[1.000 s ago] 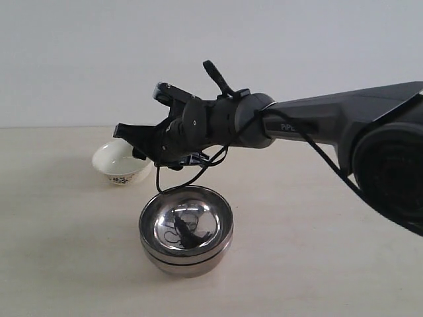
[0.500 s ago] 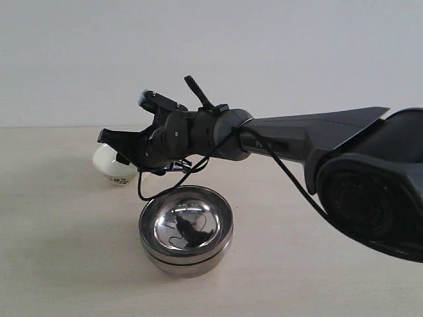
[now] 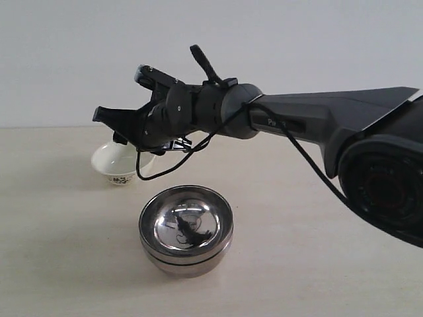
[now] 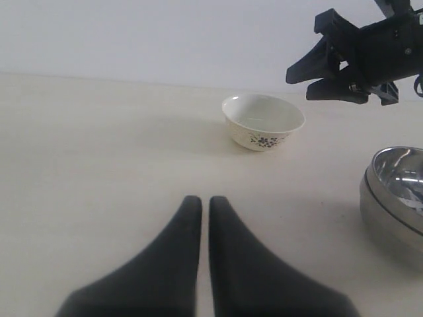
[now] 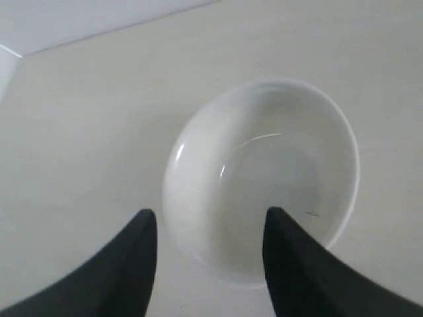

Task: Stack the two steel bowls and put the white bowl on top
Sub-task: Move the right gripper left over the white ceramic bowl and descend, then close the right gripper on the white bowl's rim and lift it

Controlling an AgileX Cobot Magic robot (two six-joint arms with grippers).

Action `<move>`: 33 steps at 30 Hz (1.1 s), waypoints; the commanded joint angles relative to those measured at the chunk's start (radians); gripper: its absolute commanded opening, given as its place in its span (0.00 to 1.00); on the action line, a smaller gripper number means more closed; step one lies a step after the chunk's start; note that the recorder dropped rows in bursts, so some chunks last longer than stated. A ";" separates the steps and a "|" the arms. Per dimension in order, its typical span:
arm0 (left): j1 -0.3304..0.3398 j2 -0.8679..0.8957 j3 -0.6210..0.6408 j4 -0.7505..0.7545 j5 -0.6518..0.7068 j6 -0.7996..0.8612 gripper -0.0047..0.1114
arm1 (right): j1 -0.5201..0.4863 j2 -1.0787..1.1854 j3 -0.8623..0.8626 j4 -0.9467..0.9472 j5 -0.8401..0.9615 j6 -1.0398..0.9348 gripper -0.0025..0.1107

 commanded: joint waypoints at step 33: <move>0.003 -0.003 0.004 0.002 -0.003 -0.001 0.07 | -0.036 0.147 -0.005 -0.039 -0.142 0.063 0.42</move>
